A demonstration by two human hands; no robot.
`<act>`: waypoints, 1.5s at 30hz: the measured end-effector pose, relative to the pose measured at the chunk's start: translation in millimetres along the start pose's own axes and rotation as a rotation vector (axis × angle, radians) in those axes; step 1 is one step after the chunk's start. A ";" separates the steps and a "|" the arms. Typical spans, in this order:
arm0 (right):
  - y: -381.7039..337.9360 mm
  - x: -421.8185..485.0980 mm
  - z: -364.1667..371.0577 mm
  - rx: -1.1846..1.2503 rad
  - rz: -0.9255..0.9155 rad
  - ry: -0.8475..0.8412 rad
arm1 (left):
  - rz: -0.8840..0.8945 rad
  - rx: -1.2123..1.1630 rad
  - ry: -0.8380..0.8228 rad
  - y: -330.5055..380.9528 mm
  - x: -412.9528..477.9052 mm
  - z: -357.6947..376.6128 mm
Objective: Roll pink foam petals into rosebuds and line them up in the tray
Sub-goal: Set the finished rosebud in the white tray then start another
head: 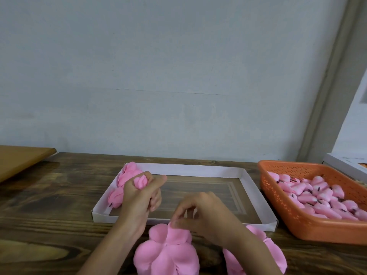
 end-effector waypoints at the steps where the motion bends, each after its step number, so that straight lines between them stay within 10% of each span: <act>1: 1.1 0.1 0.3 0.002 0.008 -0.003 | -0.002 -0.002 0.002 0.0 0.1 0.0; 45: 19.3 -3.7 2.5 0.524 0.300 0.127 | -0.152 -0.169 -0.115 5.3 -9.8 15.0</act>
Point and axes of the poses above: each hand's wrist, its own x-axis towards the middle knuckle, its own z-axis out of the palm, y = z × x, the point moved 9 cm from there along x, towards the middle knuckle, and after that the axes turned 13 degrees about x, right-handed, at the moved point
